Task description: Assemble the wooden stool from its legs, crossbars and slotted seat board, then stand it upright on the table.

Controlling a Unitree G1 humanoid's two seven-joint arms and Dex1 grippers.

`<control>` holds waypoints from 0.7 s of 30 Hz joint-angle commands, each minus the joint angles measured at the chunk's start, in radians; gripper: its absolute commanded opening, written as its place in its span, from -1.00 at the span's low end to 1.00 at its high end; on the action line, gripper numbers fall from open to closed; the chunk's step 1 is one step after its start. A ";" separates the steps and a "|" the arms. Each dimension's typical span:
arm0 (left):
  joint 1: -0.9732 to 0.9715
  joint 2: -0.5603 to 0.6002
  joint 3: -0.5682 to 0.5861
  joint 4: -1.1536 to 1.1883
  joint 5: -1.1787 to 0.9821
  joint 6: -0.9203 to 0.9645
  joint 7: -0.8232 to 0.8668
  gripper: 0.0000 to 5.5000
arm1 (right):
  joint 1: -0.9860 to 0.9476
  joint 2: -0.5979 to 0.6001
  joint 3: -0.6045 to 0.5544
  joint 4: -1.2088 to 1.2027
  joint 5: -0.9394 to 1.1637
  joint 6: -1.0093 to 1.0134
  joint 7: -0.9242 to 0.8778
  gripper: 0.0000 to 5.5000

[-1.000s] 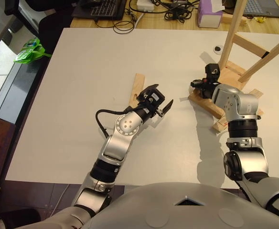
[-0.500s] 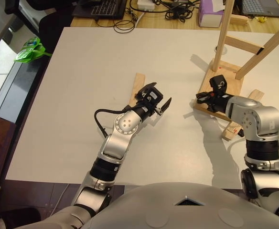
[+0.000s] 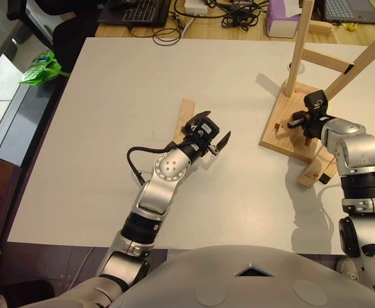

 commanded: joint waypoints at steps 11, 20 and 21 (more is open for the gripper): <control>-0.003 -0.003 -0.008 0.028 0.010 -0.029 0.015 0.46 | 0.174 -0.060 0.240 -0.146 0.071 0.055 0.330 -0.99; -0.036 0.012 0.031 0.013 0.001 -0.033 0.019 0.46 | 0.141 -0.031 0.181 -0.228 0.069 -0.103 0.302 -0.99; -0.044 0.018 0.070 -0.021 -0.010 -0.042 0.031 0.46 | 0.140 -0.049 0.092 -0.312 0.115 -0.125 0.306 -0.99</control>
